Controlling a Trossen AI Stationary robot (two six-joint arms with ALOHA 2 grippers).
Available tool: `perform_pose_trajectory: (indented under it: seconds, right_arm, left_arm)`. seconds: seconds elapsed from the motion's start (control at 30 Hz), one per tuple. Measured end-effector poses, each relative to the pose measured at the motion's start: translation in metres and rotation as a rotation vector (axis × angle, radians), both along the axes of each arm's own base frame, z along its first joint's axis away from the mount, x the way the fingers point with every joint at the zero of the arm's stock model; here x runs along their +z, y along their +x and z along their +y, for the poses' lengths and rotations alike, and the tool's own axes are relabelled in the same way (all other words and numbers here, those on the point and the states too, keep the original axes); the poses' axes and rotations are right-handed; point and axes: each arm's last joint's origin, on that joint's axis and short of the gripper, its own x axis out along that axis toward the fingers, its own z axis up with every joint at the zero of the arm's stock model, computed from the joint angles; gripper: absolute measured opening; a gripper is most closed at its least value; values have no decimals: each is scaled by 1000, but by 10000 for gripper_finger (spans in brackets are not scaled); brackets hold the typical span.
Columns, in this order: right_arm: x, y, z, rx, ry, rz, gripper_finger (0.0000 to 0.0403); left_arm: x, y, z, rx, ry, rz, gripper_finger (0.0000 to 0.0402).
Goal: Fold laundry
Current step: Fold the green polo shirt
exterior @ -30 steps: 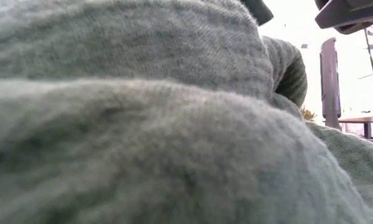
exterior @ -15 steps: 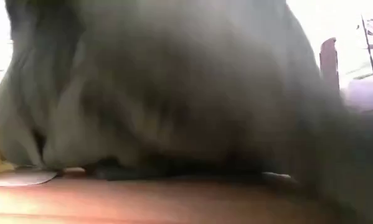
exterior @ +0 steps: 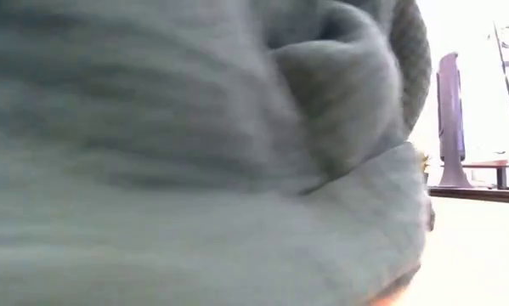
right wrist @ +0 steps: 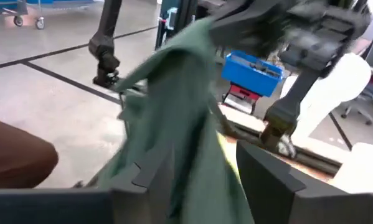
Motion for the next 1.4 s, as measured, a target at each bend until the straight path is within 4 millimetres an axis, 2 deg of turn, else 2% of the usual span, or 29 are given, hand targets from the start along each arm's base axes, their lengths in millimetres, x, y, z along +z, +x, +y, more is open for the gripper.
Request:
perform_pose_trajectory:
  seconds: [0.17, 0.37, 0.67, 0.87, 0.97, 1.13, 1.27, 1.4]
  right_arm:
    - [0, 27, -12, 35, -22, 11, 181]
    - [-24, 63, -4, 38, -74, 85, 183]
    - [-35, 91, 2, 22, -76, 114, 183]
    - [-43, 98, -1, 6, -69, 144, 178]
    - [-45, 99, -1, 0, -72, 151, 144]
    - [-45, 98, -2, 9, -91, 150, 20]
    - [-42, 96, -3, 3, -93, 156, 6]
    - [-26, 76, -11, -43, -108, 209, 1]
  left_arm:
    - [-4, 3, -2, 0, -16, 25, 2]
    - [-3, 3, -2, 1, -19, 21, 2]
    - [-3, 3, -3, -3, -19, 23, 2]
    - [-3, 1, -5, -25, -20, 25, 2]
    - [-3, 0, -7, -43, -20, 26, 5]
    - [-3, -1, -9, -50, -21, 26, 7]
    - [-4, -1, -10, -34, -59, 51, 9]
    - [-9, -1, -8, 57, -69, 119, 22]
